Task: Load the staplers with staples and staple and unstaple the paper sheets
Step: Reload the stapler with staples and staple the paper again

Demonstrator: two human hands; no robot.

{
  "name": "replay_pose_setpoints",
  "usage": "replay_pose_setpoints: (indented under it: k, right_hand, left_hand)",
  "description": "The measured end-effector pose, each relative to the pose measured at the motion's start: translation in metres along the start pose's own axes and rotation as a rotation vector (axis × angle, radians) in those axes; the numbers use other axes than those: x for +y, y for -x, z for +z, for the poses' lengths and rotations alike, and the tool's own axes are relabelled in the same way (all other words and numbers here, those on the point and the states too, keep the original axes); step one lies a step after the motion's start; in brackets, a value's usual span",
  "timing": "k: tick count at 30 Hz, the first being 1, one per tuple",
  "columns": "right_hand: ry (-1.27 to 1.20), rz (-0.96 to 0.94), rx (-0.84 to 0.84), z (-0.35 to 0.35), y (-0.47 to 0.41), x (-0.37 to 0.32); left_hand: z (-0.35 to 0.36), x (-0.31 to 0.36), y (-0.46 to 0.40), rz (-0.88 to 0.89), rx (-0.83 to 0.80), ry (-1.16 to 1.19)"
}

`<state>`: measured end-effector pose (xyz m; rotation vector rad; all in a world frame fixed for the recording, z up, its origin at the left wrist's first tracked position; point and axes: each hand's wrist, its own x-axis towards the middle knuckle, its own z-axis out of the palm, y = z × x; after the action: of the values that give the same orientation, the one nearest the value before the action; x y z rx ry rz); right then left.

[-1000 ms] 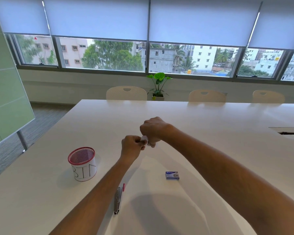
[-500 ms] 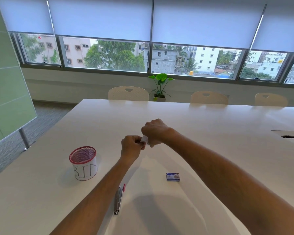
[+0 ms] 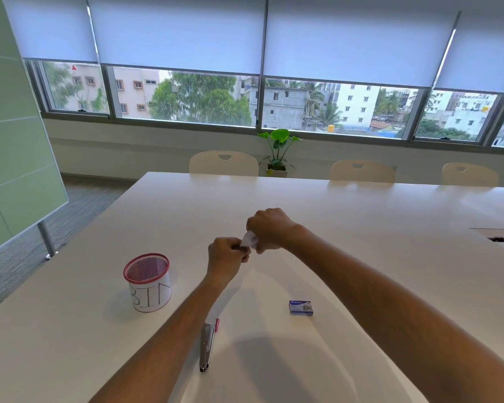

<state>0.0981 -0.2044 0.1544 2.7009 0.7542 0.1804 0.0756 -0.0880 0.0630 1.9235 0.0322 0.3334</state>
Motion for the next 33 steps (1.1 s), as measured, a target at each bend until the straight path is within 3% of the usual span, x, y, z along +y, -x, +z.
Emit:
replay_pose_setpoints:
  k: [10, 23, 33]
  right_hand:
    - [-0.203, 0.105, -0.02, 0.009, 0.004, 0.012]
    - [-0.524, 0.327, 0.03, 0.045, 0.027, 0.002]
    - [-0.556, 0.471, -0.148, 0.076, 0.048, -0.039]
  left_hand:
    - [-0.005, -0.011, 0.0, -0.247, -0.001, 0.283]
    - [-0.007, -0.027, -0.006, -0.367, 0.04, 0.419]
    - [-0.004, -0.035, -0.007, -0.384, 0.034, 0.419]
